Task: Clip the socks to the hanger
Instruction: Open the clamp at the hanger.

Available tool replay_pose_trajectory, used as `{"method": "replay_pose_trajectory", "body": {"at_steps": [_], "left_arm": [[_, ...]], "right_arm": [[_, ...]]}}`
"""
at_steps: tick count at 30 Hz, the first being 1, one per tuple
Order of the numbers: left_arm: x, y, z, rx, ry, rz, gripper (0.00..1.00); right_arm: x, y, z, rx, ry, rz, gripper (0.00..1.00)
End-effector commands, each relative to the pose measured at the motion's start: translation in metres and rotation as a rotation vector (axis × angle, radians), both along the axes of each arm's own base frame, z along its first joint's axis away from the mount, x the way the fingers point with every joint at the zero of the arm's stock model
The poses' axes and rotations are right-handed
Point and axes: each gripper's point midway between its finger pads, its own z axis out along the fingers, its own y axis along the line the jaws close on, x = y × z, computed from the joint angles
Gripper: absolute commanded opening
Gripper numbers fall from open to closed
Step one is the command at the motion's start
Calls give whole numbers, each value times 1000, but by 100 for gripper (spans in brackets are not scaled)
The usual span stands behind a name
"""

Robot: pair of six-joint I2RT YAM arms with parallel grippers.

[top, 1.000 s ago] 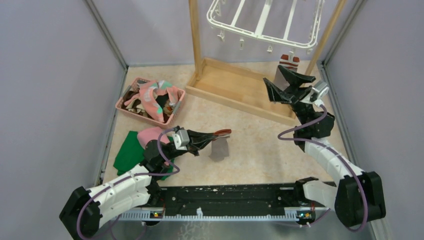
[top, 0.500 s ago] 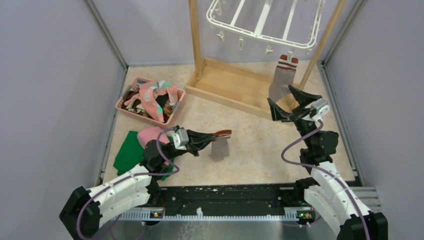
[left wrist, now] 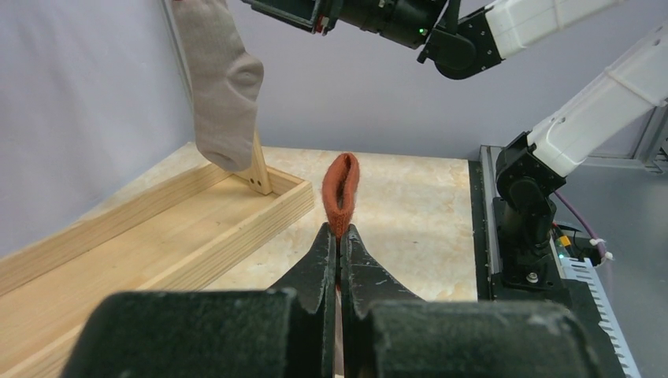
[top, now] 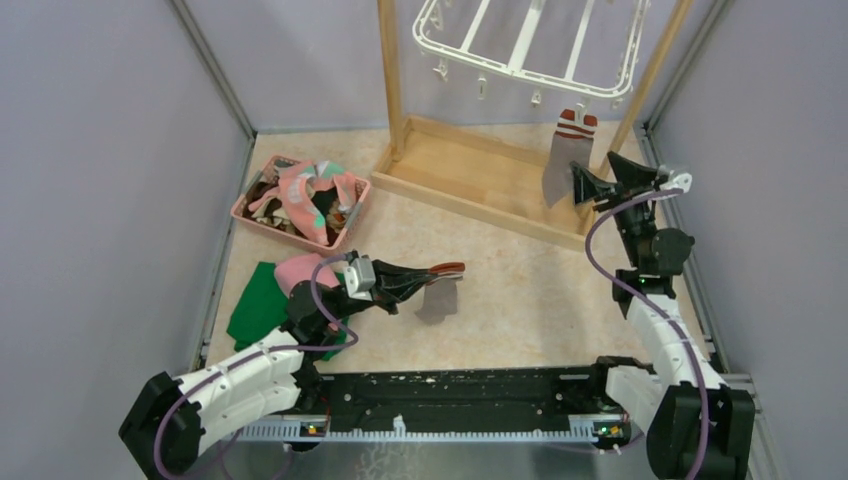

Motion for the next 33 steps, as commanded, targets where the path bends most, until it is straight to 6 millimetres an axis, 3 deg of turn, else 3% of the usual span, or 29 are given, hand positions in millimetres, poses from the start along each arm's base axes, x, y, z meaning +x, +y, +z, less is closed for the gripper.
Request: {"method": "replay_pose_trajectory", "body": {"at_steps": [1, 5, 8, 13, 16, 25, 33], "left_arm": [[-3, -1, 18, -47, -53, -21, 0], [2, -5, 17, -34, -50, -17, 0], [4, -7, 16, -27, -41, -18, 0], [4, -6, 14, -20, -32, -12, 0], [4, -6, 13, -18, -30, -10, 0], [3, -5, 13, -19, -28, -10, 0], [5, -6, 13, -18, -25, -11, 0]], "right_arm": [[14, 1, 19, -27, -9, 18, 82], [27, 5, 11, -59, 11, 40, 70], [35, 8, 4, -66, 24, 63, 54], [33, 17, -1, -73, 28, 122, 18], [28, 27, -1, -74, 24, 169, 6], [8, 102, 6, -99, -12, 342, 3], [17, 170, 19, -104, -28, 442, 3]]}}
